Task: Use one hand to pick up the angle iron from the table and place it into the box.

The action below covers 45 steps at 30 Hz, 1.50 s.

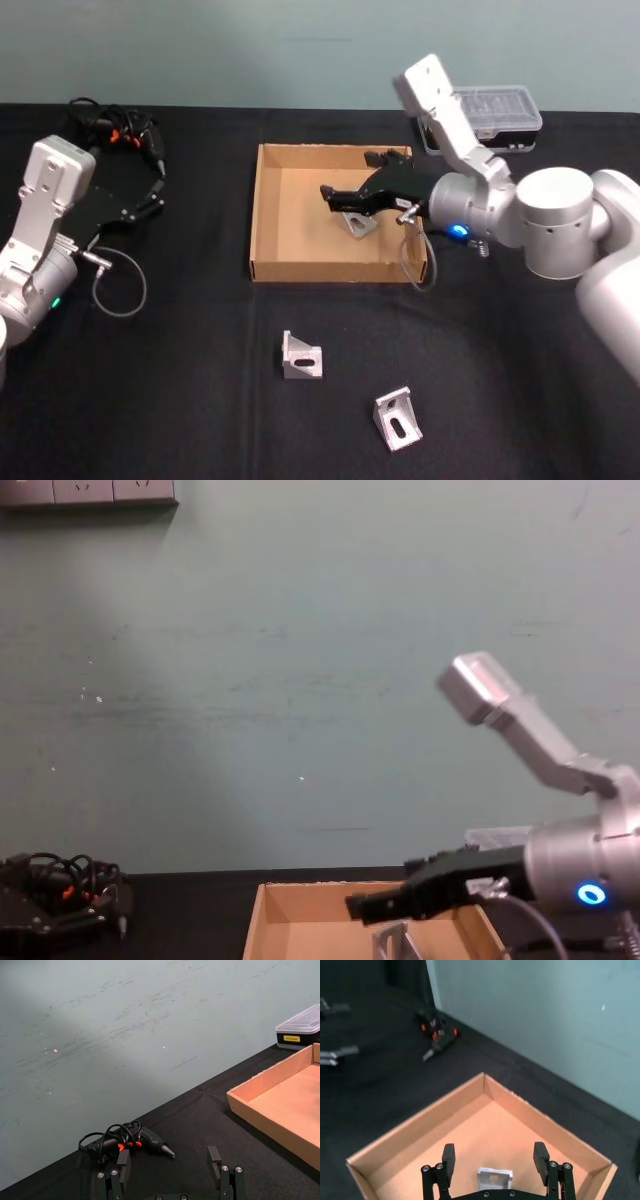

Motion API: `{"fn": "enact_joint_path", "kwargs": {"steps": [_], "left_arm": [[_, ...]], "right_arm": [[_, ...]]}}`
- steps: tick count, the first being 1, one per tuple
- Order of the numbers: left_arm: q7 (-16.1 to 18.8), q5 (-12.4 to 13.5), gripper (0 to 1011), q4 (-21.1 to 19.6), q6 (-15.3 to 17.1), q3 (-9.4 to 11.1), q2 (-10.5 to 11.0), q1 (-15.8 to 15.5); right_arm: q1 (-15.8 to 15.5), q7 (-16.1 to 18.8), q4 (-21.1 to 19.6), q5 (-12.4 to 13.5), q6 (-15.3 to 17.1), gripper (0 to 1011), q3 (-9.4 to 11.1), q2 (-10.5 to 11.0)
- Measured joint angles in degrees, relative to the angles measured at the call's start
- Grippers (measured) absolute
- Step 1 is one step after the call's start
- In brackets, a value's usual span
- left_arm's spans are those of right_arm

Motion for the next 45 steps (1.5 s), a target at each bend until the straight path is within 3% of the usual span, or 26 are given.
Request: {"fn": "enact_joint_path", "kwargs": {"steps": [6,9,12,18,22,25,26,31,38,45], "left_arm": [[0.00,0.00,1000,0.00,0.00,0.00,0.00,0.00],[0.00,0.00,1000,0.00,0.00,0.00,0.00,0.00],[0.00,0.00,1000,0.00,0.00,0.00,0.00,0.00],[0.00,0.00,1000,0.00,0.00,0.00,0.00,0.00],[0.00,0.00,1000,0.00,0.00,0.00,0.00,0.00],[0.00,0.00,1000,0.00,0.00,0.00,0.00,0.00],[0.00,0.00,1000,0.00,0.00,0.00,0.00,0.00],[0.00,0.00,1000,0.00,0.00,0.00,0.00,0.00],[0.00,0.00,1000,0.00,0.00,0.00,0.00,0.00],[0.00,0.00,1000,0.00,0.00,0.00,0.00,0.00]], "right_arm": [[-3.48,3.16,-5.78,2.84,-3.01,1000,2.85,2.61],[-5.93,6.52,-10.12,5.89,-4.27,1000,4.34,5.36],[-7.18,8.01,-12.30,7.45,-4.85,1000,5.01,6.99],[-10.32,13.88,-17.39,11.45,-6.49,1000,6.11,12.52],[-11.40,19.93,-19.04,12.55,-8.37,1000,5.03,16.62],[-11.99,26.28,-19.67,12.98,-10.59,1000,3.08,20.15],[-11.99,26.28,-19.67,12.98,-10.59,1000,3.08,20.15],[-11.73,33.97,-19.40,12.87,-12.84,1000,-0.37,23.54],[-10.74,37.65,-18.62,11.44,-14.12,1000,-3.48,24.99],[-9.12,39.84,-18.29,8.17,-15.78,1000,-6.91,26.25]]}}
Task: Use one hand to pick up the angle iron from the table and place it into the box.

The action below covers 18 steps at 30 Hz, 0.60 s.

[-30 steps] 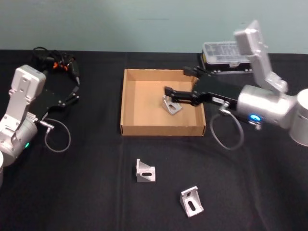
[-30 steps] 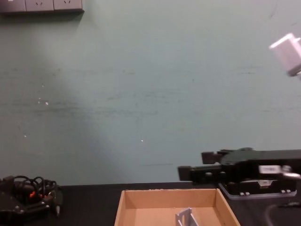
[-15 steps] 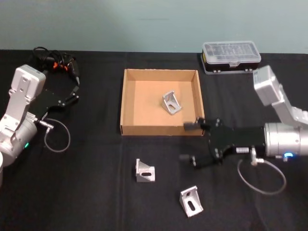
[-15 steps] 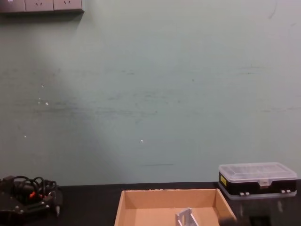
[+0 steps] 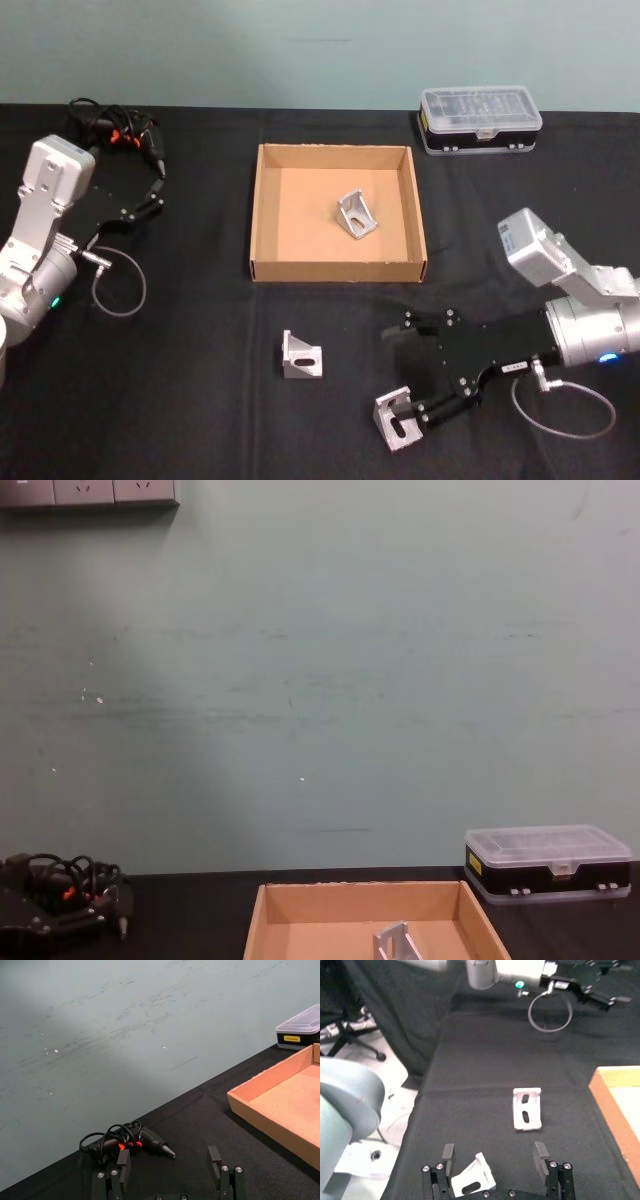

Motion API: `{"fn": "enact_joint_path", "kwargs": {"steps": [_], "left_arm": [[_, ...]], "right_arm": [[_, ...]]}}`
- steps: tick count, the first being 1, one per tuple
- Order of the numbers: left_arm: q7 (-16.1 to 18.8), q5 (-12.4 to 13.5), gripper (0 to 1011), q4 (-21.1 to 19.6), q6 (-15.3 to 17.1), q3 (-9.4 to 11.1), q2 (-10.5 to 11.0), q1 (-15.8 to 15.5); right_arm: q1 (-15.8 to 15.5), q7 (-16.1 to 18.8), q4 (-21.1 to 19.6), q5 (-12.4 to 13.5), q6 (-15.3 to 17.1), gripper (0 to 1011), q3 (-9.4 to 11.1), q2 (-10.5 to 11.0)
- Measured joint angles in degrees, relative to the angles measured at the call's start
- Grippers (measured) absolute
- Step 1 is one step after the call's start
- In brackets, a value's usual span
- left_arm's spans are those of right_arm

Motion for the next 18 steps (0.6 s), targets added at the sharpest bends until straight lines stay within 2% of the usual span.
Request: {"fn": "enact_joint_path", "kwargs": {"steps": [9,18], "left_arm": [[0.00,0.00,1000,0.00,0.00,0.00,0.00,0.00],[0.00,0.00,1000,0.00,0.00,0.00,0.00,0.00]], "right_arm": [[1.24,-0.99,-0.46,-3.36,-0.19,1000,-2.84,0.51],[1.95,-4.54,-0.84,-5.42,1.40,1000,-4.70,0.31]]}}
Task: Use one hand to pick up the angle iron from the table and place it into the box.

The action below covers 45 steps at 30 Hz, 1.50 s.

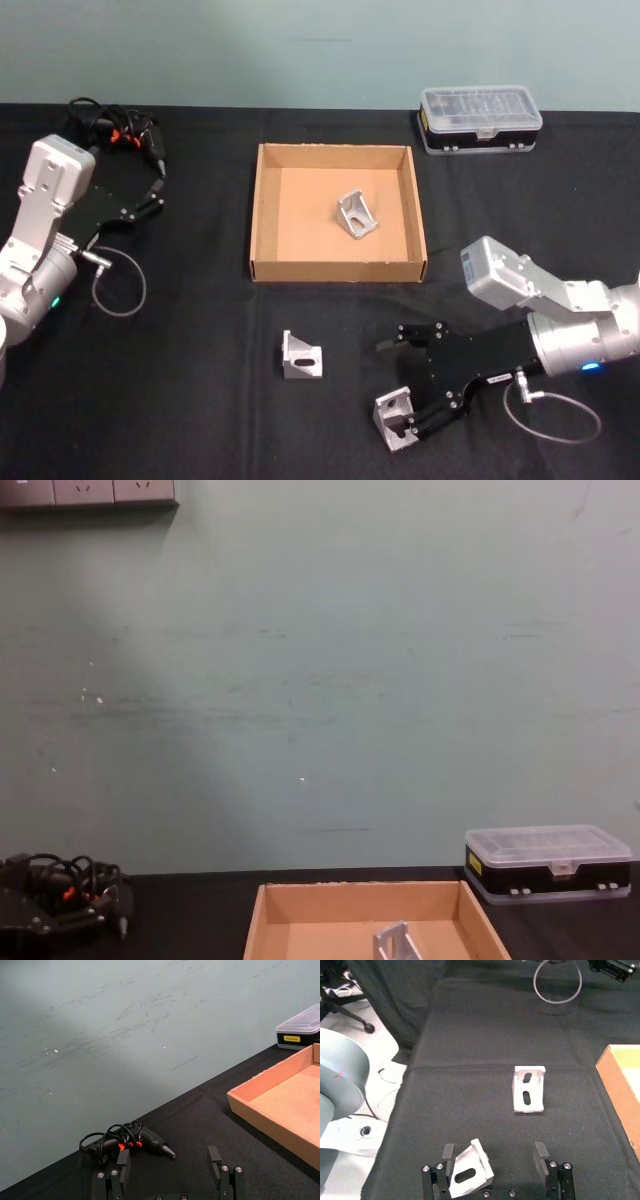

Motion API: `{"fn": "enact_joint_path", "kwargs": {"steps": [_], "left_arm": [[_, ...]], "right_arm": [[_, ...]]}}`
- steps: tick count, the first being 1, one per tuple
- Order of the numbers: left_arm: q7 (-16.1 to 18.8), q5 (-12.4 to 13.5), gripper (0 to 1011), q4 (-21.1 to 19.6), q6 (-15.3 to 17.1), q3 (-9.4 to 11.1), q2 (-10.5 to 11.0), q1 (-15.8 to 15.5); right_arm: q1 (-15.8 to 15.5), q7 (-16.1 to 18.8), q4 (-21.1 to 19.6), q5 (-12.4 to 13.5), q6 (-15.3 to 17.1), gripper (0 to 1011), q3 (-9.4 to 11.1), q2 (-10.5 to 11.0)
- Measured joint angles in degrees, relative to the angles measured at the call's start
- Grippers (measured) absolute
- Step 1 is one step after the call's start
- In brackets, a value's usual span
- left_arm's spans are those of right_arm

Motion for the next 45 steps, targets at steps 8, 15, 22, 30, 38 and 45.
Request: {"fn": "enact_joint_path", "kwargs": {"steps": [8,15,22,30,38,45], "left_arm": [[0.00,0.00,1000,0.00,0.00,0.00,0.00,0.00],[0.00,0.00,1000,0.00,0.00,0.00,0.00,0.00],[0.00,0.00,1000,0.00,0.00,0.00,0.00,0.00],[0.00,0.00,1000,0.00,0.00,0.00,0.00,0.00],[0.00,0.00,1000,0.00,0.00,0.00,0.00,0.00],[0.00,0.00,1000,0.00,0.00,0.00,0.00,0.00]], "right_arm": [[0.96,-1.57,0.30,-0.39,1.95,1000,-1.37,-0.21],[1.71,-2.03,0.70,-0.44,2.82,1000,-2.37,-0.36],[1.59,-1.98,0.67,-0.44,2.73,964,-2.24,-0.35],[1.50,-1.96,0.64,-0.43,2.59,765,-2.12,-0.32],[1.45,-1.90,0.59,-0.40,2.51,510,-2.05,-0.29],[1.41,-1.87,0.57,-0.38,2.48,283,-2.01,-0.29]]}}
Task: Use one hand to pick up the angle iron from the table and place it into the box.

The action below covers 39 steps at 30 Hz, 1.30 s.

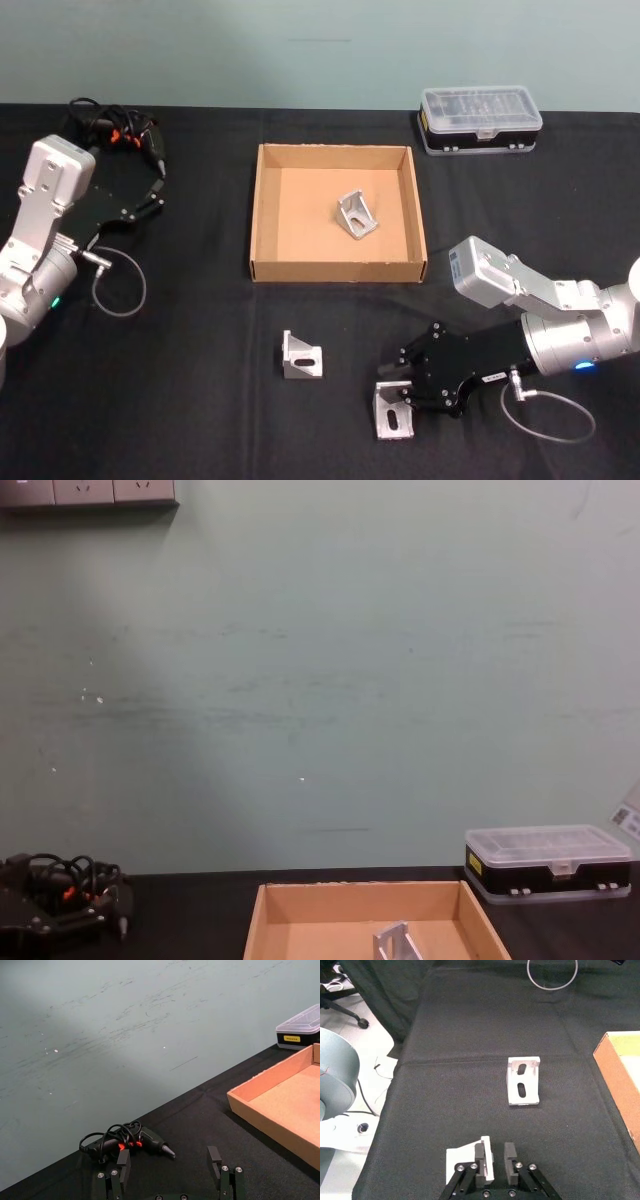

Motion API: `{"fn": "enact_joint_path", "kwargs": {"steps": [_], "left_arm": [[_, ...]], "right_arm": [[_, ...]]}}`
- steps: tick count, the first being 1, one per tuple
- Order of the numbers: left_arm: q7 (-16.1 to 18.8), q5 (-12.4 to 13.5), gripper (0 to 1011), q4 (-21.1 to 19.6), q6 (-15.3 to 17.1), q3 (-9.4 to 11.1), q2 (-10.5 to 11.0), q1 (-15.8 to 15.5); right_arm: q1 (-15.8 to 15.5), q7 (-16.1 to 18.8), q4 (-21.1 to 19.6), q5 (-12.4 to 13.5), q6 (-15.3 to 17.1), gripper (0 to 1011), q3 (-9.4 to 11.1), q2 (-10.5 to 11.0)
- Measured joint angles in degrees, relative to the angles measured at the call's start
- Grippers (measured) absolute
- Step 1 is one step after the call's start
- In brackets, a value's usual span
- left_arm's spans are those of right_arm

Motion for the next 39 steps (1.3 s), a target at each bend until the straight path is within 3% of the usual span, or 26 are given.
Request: {"fn": "enact_joint_path", "kwargs": {"steps": [6,17,23,30,39], "left_arm": [[0.00,0.01,1000,0.00,0.00,0.00,0.00,0.00],[0.00,0.00,1000,0.00,0.00,0.00,0.00,0.00],[0.00,0.00,1000,0.00,0.00,0.00,0.00,0.00],[0.00,0.00,1000,0.00,0.00,0.00,0.00,0.00],[0.00,0.00,1000,0.00,0.00,0.00,0.00,0.00]], "right_arm": [[-0.02,0.02,0.00,0.03,-0.03,90,0.03,0.00],[-0.09,0.01,0.00,0.25,-0.25,79,0.10,0.03],[-1.61,-1.62,-0.61,4.57,-2.80,79,2.38,0.60],[-3.21,-5.74,-2.08,10.41,-4.55,79,6.69,0.18],[-1.61,-12.84,-0.83,11.38,-3.22,79,9.52,-3.74]]}}
